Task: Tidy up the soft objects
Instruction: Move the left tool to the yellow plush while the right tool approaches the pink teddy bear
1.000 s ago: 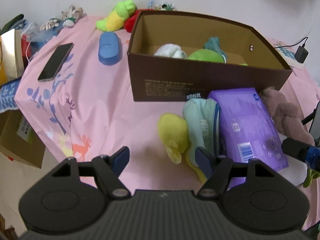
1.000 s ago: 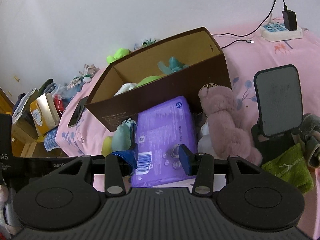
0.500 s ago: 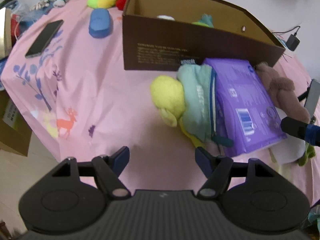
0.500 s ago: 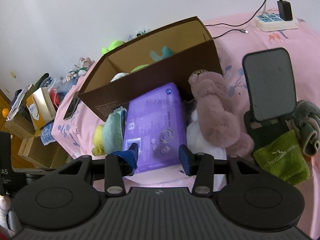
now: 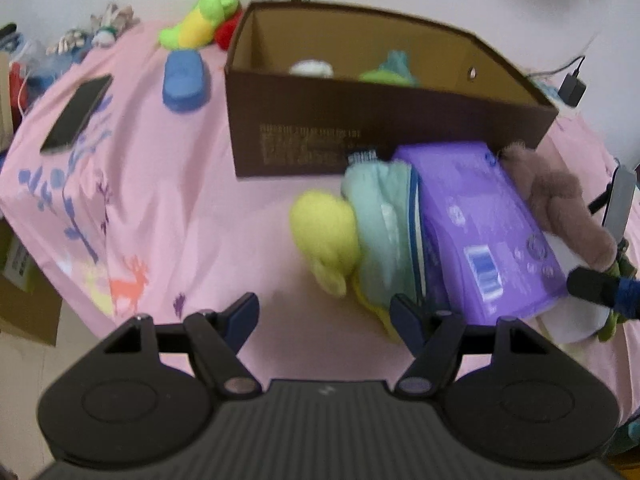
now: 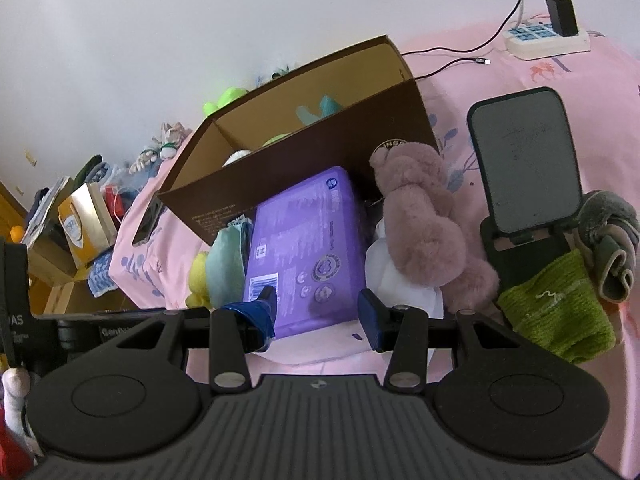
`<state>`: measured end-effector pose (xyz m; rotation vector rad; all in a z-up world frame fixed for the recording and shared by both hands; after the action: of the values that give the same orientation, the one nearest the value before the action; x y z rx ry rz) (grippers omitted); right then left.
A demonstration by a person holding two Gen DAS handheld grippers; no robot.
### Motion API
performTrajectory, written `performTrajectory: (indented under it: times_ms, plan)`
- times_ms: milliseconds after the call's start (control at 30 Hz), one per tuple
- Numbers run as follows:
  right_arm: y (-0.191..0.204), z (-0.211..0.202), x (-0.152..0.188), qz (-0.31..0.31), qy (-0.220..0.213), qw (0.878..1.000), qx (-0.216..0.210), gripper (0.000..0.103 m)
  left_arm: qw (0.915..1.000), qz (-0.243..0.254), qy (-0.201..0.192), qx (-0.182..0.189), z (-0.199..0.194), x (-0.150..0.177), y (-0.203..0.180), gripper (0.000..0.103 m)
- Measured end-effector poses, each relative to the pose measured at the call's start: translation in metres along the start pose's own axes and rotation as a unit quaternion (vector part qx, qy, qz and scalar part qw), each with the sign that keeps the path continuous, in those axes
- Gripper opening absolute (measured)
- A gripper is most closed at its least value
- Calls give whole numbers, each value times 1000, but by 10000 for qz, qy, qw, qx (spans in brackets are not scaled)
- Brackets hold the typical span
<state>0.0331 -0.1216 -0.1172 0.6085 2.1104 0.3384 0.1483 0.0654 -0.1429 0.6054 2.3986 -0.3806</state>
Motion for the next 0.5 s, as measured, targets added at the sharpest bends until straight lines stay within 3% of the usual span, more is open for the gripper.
performTrajectory:
  times_ms: [100, 167, 233, 500]
  plan:
    - [-2, -1, -1, 63, -39, 10000, 8, 29, 9997, -16, -211, 87, 0, -10, 7, 73]
    - [-2, -1, -1, 79, -48, 10000, 3, 29, 9994, -39, -319, -120, 3, -14, 16, 69]
    - [-2, 0, -1, 92, -52, 9999, 0, 29, 9991, -38, -309, -302, 7, -16, 23, 67]
    - [2, 1, -4, 71, -120, 9999, -40, 29, 9994, 38, -282, -214, 19, -18, 19, 67]
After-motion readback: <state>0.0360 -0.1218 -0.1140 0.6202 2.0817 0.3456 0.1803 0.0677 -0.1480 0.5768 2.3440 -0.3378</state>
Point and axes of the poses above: each gripper's, at about its wrist camera, not at the fingertips, and z roughly the way its jaws point, y to its left, x to its underside, the point moved 8 cm from there along z, roughly the way its jaws point, and after that the axes turned 5 degrees about -y, right-handed, at the moved point
